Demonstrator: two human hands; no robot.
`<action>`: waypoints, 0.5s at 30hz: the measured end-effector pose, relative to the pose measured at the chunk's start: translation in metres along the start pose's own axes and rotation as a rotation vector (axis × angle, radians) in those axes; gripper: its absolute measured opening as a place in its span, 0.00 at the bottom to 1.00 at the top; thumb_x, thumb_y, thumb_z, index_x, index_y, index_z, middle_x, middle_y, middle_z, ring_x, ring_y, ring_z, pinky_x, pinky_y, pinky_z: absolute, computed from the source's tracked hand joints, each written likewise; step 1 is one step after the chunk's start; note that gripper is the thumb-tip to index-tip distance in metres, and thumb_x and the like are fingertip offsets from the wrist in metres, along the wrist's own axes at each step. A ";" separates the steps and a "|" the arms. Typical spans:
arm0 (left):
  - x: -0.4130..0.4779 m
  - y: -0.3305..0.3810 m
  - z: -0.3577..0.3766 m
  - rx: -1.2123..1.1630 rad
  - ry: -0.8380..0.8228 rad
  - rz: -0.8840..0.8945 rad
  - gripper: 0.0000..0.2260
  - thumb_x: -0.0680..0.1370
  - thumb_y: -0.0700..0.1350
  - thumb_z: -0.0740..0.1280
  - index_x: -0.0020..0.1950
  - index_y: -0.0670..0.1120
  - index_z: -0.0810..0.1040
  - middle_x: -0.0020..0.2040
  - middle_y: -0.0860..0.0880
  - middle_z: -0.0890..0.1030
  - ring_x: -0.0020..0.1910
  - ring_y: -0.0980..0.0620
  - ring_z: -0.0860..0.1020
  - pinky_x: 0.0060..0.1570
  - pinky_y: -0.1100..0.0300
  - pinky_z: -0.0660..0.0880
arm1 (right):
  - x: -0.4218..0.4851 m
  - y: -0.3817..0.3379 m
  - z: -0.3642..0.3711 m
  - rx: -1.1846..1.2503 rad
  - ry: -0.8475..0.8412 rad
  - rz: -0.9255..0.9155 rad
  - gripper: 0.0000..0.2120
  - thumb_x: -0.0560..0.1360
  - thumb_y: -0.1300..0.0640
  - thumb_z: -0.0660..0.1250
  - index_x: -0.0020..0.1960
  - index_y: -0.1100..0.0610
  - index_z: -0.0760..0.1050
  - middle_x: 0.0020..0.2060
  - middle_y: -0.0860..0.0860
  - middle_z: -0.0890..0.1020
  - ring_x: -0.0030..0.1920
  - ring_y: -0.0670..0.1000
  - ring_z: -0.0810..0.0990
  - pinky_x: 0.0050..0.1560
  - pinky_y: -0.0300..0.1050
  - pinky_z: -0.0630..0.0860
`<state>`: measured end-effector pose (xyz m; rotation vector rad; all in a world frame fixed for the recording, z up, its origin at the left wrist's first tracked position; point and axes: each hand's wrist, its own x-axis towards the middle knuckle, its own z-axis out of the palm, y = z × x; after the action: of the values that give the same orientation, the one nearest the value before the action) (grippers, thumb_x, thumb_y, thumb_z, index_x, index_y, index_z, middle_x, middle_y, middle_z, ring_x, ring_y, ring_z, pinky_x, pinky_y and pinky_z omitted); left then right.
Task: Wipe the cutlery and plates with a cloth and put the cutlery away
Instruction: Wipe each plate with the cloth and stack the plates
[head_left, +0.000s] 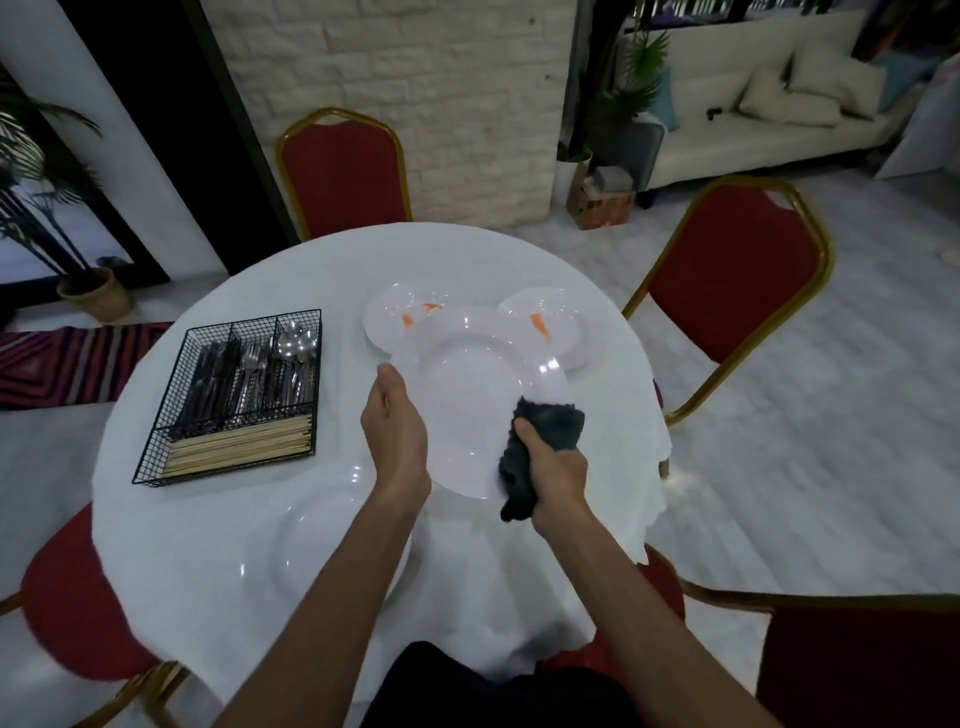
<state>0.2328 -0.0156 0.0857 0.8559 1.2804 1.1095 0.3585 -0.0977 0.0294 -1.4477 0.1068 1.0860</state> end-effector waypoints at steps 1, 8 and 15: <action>0.000 -0.005 -0.005 -0.045 -0.047 -0.040 0.18 0.83 0.60 0.57 0.63 0.52 0.79 0.61 0.53 0.81 0.61 0.51 0.78 0.65 0.50 0.74 | 0.001 0.002 -0.001 -0.023 -0.019 0.007 0.17 0.70 0.54 0.80 0.54 0.60 0.80 0.46 0.55 0.86 0.41 0.54 0.84 0.37 0.45 0.81; 0.029 0.030 -0.027 0.090 -0.610 -0.305 0.20 0.84 0.59 0.55 0.67 0.53 0.78 0.55 0.52 0.86 0.51 0.53 0.85 0.47 0.57 0.81 | 0.008 -0.086 -0.038 -0.946 -0.476 -0.269 0.19 0.67 0.51 0.81 0.56 0.51 0.81 0.46 0.49 0.87 0.46 0.49 0.86 0.44 0.42 0.82; 0.015 0.007 -0.014 0.439 -0.764 -0.378 0.24 0.81 0.61 0.61 0.67 0.44 0.79 0.61 0.43 0.83 0.62 0.43 0.81 0.68 0.43 0.72 | 0.005 -0.110 -0.020 -1.070 -0.630 -0.391 0.13 0.70 0.47 0.80 0.52 0.44 0.81 0.41 0.37 0.86 0.43 0.40 0.85 0.41 0.30 0.77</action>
<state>0.2173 -0.0006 0.0864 1.1532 0.9691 0.1434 0.4423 -0.0856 0.1031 -1.8189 -1.3244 1.2637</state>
